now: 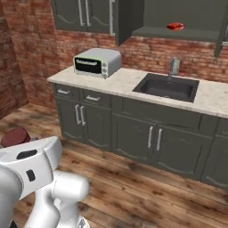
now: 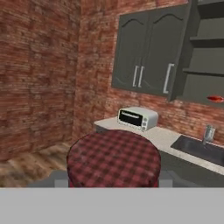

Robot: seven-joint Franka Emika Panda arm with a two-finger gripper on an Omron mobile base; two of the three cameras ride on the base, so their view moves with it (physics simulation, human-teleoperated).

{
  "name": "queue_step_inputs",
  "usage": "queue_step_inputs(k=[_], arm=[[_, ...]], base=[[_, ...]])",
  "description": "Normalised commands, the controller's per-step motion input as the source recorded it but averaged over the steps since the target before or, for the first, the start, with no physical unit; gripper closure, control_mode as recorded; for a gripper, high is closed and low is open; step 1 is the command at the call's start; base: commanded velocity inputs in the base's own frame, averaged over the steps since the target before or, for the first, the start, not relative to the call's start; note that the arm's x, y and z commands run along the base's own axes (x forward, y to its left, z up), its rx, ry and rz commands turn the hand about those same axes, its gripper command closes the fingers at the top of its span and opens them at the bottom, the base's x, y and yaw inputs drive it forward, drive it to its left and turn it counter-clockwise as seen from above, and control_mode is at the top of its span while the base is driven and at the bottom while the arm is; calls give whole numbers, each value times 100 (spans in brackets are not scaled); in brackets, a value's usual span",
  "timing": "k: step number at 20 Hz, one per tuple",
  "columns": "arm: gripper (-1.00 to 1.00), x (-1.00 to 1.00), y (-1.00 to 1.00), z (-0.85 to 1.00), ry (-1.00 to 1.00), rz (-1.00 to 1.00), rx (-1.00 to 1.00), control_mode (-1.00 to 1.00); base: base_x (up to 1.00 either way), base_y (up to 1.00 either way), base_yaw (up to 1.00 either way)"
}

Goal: Pick the avocado and bread from the counter and place them on the plate. Then pick the jam from the cabinet and place it next to the plate. Lastly close the cabinet door.

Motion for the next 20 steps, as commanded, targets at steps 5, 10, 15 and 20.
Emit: queue_step_inputs(k=[5,10,15,20], arm=[[100,0,0,0,0,0,0,100],[100,0,0,0,0,0,0,100],[100,0,0,0,0,0,0,100],[100,0,0,0,0,0,0,100]], base=[[-41,0,50],[-57,-1,43],[-57,0,42],[-83,-28,28]])
